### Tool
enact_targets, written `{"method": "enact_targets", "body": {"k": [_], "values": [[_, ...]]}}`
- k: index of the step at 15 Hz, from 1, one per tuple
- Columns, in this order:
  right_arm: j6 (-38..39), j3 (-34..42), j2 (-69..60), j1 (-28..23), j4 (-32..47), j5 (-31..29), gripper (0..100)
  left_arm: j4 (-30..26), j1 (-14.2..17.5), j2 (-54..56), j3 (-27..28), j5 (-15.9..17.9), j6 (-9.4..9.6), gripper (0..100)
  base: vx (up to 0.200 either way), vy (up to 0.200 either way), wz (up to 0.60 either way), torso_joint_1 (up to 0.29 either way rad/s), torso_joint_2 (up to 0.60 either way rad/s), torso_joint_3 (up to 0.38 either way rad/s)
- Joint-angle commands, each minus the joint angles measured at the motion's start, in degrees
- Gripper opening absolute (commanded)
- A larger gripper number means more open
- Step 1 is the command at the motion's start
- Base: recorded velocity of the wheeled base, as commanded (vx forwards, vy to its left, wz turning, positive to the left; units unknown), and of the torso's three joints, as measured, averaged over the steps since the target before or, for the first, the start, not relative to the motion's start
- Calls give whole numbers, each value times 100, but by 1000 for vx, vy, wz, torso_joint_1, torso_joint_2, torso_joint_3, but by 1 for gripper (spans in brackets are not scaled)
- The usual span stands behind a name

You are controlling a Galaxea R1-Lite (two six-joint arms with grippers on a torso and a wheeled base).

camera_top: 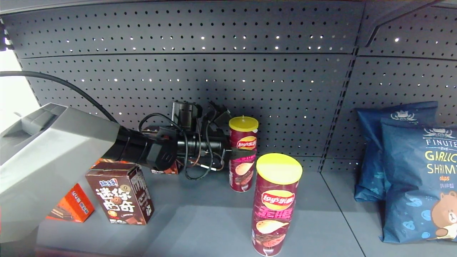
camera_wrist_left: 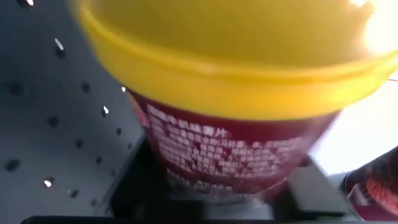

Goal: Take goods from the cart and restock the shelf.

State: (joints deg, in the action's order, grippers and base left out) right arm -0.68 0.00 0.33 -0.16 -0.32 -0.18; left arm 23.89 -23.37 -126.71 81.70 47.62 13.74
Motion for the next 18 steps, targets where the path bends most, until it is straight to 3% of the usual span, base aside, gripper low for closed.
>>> {"method": "enact_targets", "body": {"k": [1,9,15,18], "values": [[-2,0,11,7,-3,1,100,10,17,-29,4,-7,-3,100,0,0,0,0,0,0],[-2,0,11,-2,-3,1,100,72,140,428,-532,2,15,100,0,0,0,0,0,0],[-2,0,11,7,-3,1,100,344,412,1403,-1675,-24,-38,100,0,0,0,0,0,0],[-2,0,11,-2,-3,1,100,423,456,1755,-2071,-385,-56,100,0,0,0,0,0,0]]}}
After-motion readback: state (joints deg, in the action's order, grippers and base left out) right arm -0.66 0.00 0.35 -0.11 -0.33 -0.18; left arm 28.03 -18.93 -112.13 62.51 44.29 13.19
